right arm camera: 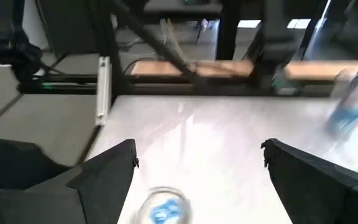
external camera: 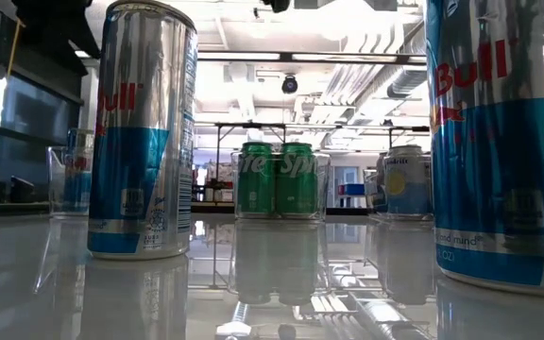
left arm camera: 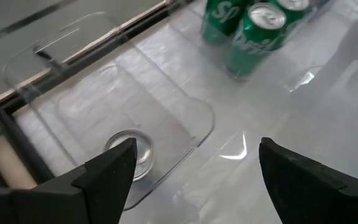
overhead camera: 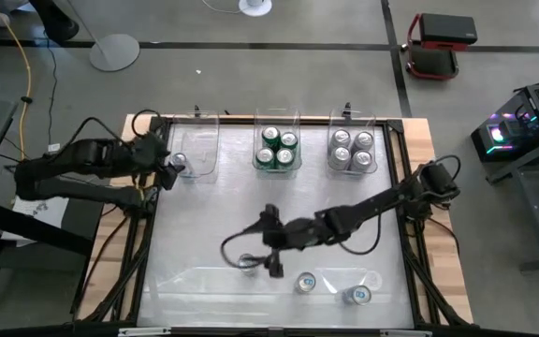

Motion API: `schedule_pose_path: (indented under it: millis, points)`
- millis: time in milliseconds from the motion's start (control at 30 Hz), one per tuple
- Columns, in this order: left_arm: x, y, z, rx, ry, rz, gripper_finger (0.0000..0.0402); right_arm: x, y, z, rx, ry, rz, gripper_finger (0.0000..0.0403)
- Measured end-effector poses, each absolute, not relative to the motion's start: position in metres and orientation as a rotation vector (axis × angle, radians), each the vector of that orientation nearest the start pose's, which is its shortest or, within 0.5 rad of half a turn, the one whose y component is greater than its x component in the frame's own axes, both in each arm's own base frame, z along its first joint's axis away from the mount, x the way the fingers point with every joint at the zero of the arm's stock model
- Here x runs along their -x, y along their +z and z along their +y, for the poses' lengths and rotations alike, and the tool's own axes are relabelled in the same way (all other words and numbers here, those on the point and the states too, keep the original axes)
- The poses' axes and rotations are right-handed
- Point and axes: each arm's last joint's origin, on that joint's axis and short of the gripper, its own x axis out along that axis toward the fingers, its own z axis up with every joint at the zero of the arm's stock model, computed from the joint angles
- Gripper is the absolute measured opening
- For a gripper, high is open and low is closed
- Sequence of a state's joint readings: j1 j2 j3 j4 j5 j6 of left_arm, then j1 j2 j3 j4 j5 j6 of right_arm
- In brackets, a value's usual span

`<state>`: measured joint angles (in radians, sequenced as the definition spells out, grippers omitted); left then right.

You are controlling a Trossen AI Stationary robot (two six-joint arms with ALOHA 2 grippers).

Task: Sort soda cans
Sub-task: Put the left blue can into the left transparent bin

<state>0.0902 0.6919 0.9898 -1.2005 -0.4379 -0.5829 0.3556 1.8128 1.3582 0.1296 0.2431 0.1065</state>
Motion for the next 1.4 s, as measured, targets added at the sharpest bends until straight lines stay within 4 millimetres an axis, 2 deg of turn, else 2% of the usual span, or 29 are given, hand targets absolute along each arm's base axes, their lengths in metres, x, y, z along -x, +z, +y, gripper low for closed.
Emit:
schedule_pose_path:
  millis: [200,300,433,633,833,1033,1267,1400]
  points:
    - [-0.106,0.329,0.006,0.291,0.678,0.669,0.0314,-0.415,0.281,0.160,-0.176,0.090,0.434,0.0344]
    - [-0.113,0.329,0.001,0.235,0.688,0.651,0.0314,-0.428,0.272,0.164,-0.221,0.053,0.502,0.0344]
    - [-0.119,0.329,-0.001,0.184,0.738,0.610,0.0314,-0.442,0.262,0.169,-0.194,-0.023,0.604,0.0344]
    - [-0.123,0.330,-0.001,0.169,0.776,0.570,0.0314,-0.455,0.241,0.177,-0.187,-0.092,0.757,0.0344]
    - [-0.124,0.331,-0.001,0.177,0.768,0.567,0.0314,-0.450,0.236,0.199,-0.154,-0.137,0.746,0.0344]
    - [-0.124,0.330,-0.001,0.180,0.768,0.567,0.0314,-0.442,0.237,0.212,-0.146,-0.192,0.717,0.0344]
    - [-0.124,0.330,-0.001,0.206,0.774,0.558,0.0314,-0.439,0.233,0.219,-0.151,-0.190,0.731,0.0344]
    - [-0.124,0.330,-0.001,0.213,0.774,0.557,0.0314,-0.440,0.224,0.219,-0.105,-0.180,0.765,0.0344]
